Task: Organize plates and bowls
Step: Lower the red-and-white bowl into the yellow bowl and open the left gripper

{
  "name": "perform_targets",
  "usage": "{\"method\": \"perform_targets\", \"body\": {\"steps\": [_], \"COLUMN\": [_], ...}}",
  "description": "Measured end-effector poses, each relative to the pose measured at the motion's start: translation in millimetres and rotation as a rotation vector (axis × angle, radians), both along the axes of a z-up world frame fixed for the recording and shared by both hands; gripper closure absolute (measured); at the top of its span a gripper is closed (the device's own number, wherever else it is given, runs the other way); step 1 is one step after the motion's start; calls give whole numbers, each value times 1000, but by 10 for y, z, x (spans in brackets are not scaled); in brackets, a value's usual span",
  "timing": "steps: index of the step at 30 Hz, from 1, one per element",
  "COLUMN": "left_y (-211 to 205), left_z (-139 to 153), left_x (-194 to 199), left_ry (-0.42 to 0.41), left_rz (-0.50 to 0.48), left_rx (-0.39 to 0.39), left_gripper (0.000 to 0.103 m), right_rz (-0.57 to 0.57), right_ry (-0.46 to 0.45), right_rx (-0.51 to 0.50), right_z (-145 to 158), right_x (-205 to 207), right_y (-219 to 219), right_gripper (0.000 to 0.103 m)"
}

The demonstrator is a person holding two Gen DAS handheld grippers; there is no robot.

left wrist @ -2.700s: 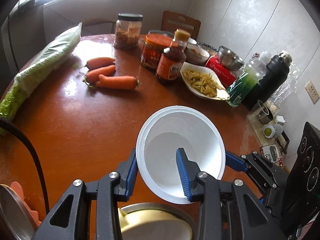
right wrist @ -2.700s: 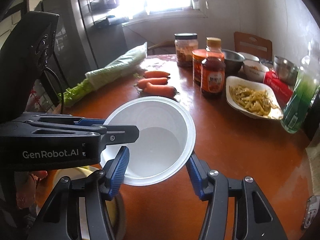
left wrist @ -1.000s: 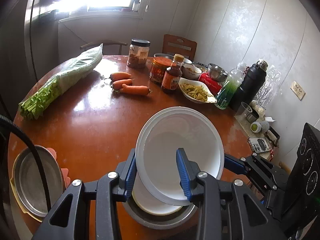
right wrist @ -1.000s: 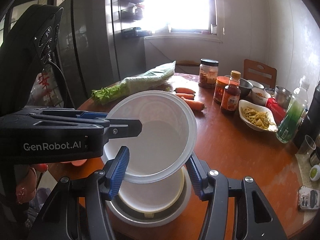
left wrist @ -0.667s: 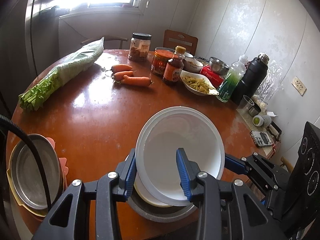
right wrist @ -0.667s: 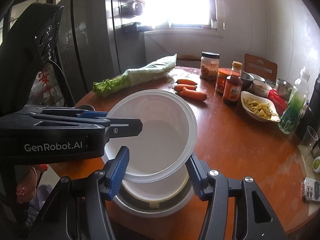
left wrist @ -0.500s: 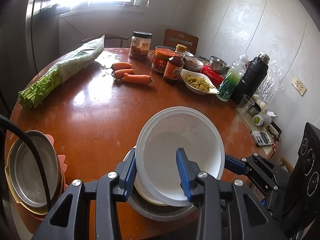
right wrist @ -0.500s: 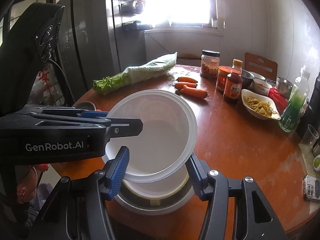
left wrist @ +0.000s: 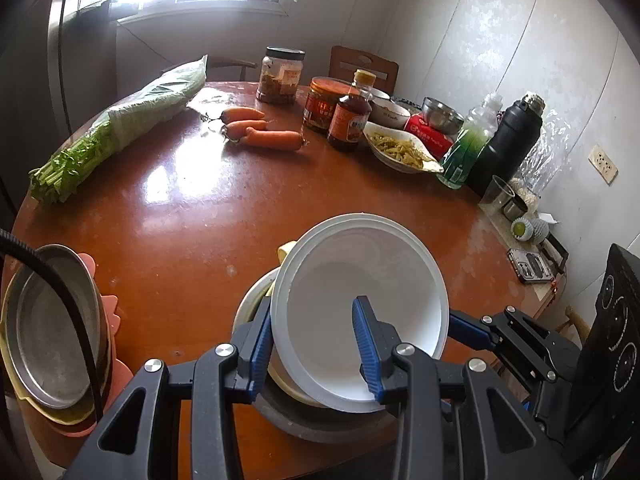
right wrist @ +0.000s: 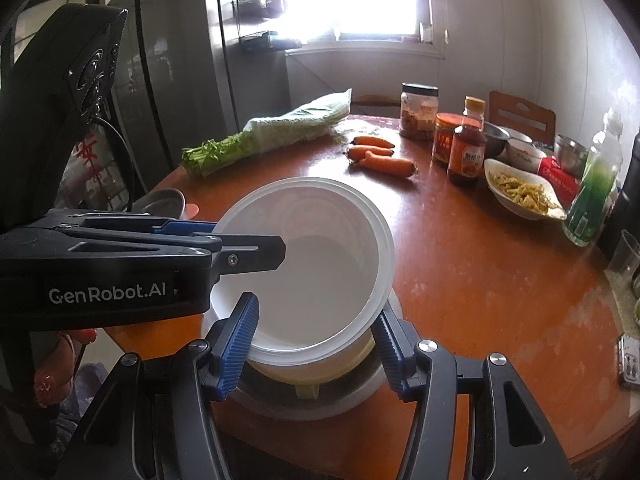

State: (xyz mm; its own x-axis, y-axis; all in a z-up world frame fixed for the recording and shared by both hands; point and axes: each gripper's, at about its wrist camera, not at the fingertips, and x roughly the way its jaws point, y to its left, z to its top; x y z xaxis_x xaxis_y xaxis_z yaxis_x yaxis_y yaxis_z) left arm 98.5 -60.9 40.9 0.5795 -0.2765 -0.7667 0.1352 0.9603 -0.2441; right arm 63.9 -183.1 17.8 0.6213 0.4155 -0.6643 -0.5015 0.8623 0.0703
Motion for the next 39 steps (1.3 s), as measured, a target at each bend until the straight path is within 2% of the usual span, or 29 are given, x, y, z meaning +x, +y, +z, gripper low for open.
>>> {"method": "perform_targets", "body": {"steps": [20, 39], "left_y": [-74, -63], "left_z": [-162, -232], "left_x": [76, 80], "left_ry": [21, 38], "left_rz": [-16, -30], "left_rx": [30, 30], "left_gripper": [65, 65], "right_rz": [-8, -12], "right_ry": [44, 49], "right_rx": [-10, -21], "right_z": [-219, -231], "right_x": [84, 95], "right_y": [-37, -35], "right_gripper": [44, 44]}}
